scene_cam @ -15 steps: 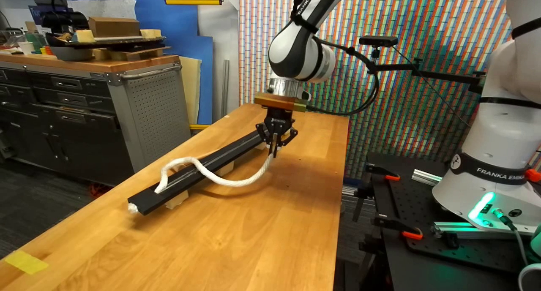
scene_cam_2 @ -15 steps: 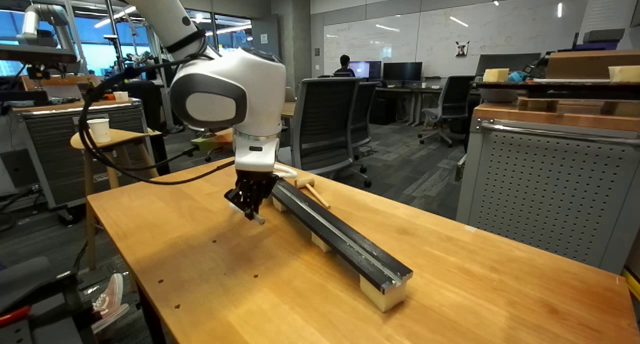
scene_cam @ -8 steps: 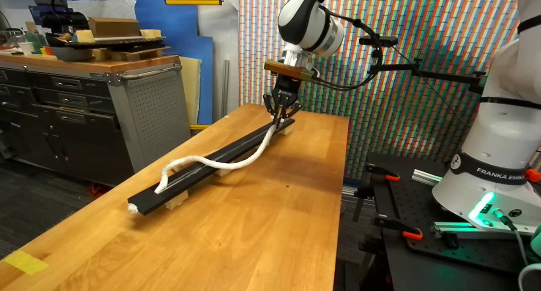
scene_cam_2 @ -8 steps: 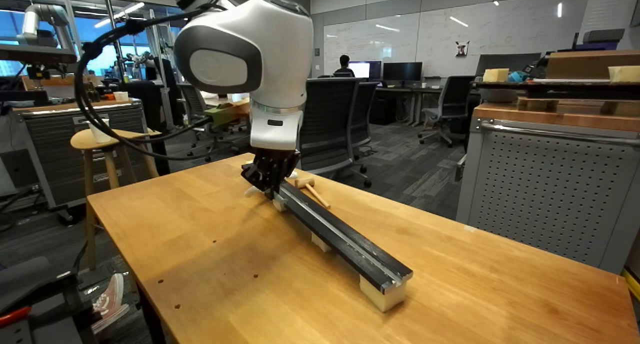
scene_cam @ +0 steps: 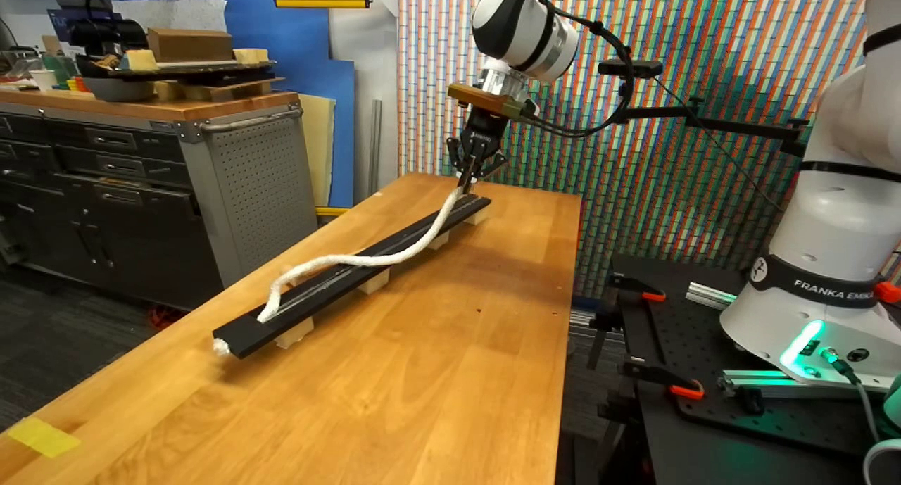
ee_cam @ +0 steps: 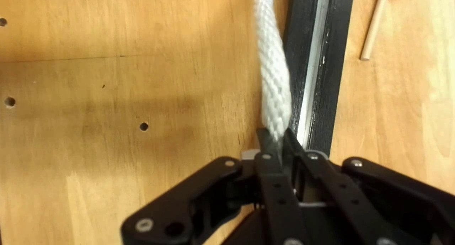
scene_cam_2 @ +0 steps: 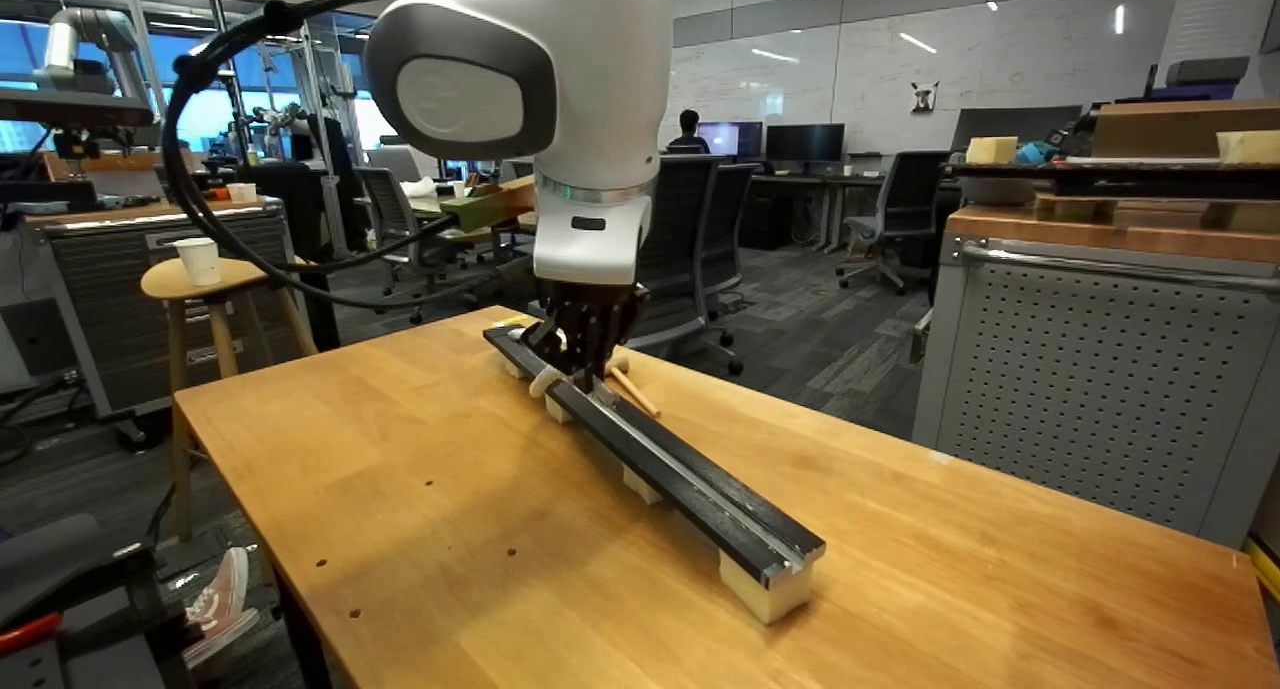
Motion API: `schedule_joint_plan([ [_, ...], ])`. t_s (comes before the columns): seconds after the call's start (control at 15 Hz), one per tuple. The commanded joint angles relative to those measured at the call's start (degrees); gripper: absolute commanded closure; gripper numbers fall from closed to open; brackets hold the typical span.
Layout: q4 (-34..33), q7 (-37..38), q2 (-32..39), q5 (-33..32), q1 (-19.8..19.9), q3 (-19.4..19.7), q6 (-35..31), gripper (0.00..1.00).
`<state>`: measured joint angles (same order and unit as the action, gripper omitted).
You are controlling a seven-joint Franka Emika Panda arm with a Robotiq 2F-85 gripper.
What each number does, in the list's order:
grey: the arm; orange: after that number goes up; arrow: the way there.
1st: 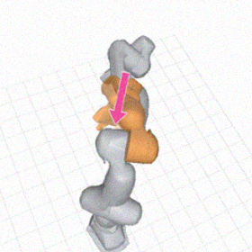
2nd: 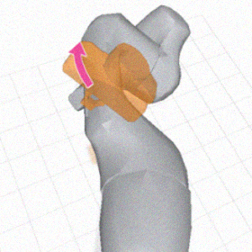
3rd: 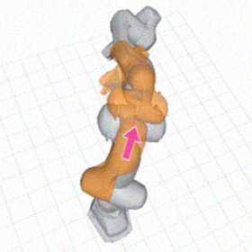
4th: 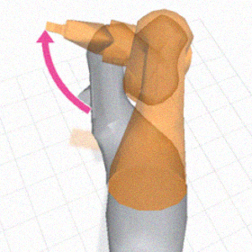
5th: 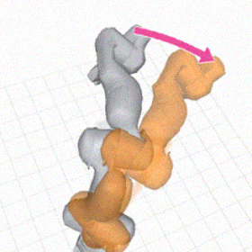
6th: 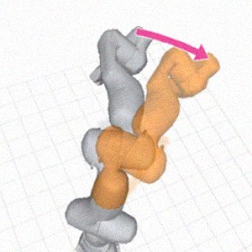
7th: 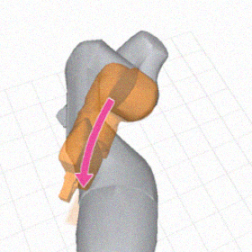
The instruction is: Stretch the rope out on the platform
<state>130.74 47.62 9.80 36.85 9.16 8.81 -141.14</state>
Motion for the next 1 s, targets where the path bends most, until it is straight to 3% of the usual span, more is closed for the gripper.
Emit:
schedule_joint_plan([
  [0.0,-3.1,-0.1,1.0,3.2,1.6,1.2,1.3,0.97],
  [0.93,-9.6,-1.0,7.6,10.6,8.0,5.4,3.8,0.97],
])
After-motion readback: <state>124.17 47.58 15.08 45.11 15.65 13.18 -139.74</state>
